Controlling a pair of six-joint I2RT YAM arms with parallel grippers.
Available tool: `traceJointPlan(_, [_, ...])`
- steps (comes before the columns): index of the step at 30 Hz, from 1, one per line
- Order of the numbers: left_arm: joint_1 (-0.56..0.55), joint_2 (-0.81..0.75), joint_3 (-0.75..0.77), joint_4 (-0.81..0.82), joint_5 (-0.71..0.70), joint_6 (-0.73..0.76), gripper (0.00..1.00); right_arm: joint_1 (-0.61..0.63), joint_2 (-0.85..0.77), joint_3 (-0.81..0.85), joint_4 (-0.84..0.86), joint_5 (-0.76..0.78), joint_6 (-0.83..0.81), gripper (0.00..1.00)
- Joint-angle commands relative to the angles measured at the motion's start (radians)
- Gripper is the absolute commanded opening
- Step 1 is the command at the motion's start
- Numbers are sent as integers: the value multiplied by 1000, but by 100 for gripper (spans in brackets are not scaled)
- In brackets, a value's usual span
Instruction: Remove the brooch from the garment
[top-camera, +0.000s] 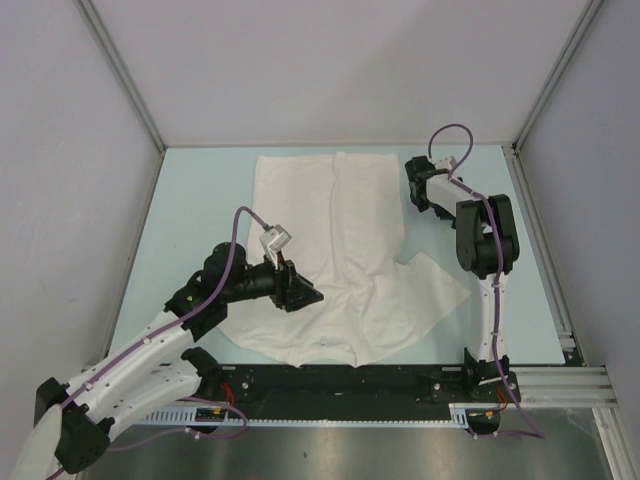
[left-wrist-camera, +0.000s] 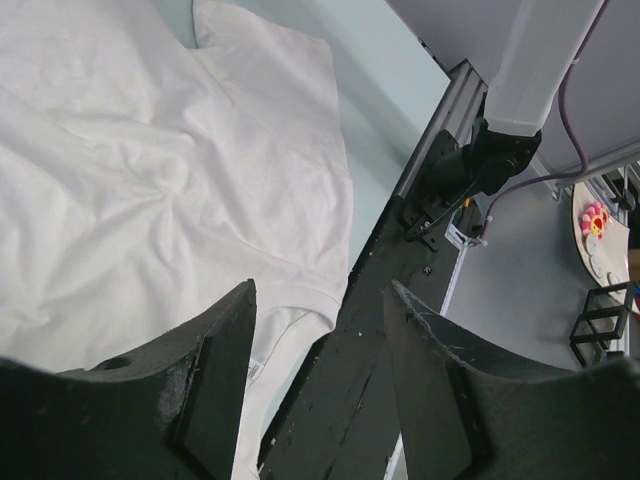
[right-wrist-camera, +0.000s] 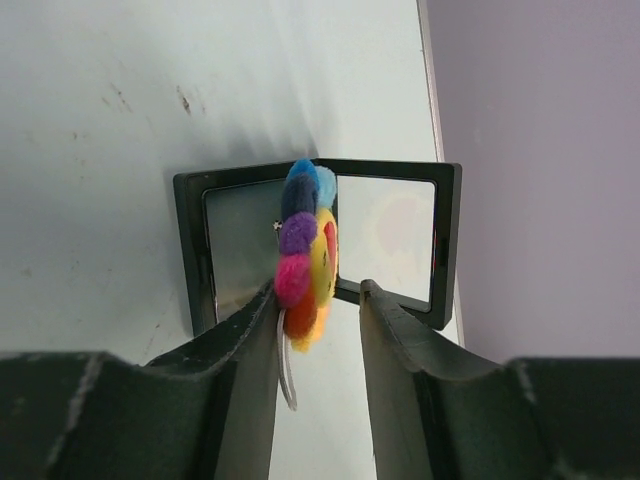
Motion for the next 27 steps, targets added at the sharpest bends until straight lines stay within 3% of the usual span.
traceJointPlan(1, [6,-3,-3,17,9,14,59,12,-22,40,-12,3,0,42])
traceJointPlan(18, [6,5,-4,-15,-25,26,59,40,-63,79,-36,-88,9,68])
traceJointPlan(23, [6,6,12,-53,-54,42,59,89,-131,95,-70,-200,66,70])
traceJointPlan(27, [8,2,45,-130,-113,63,59,179,-316,49,-64,-395,144,72])
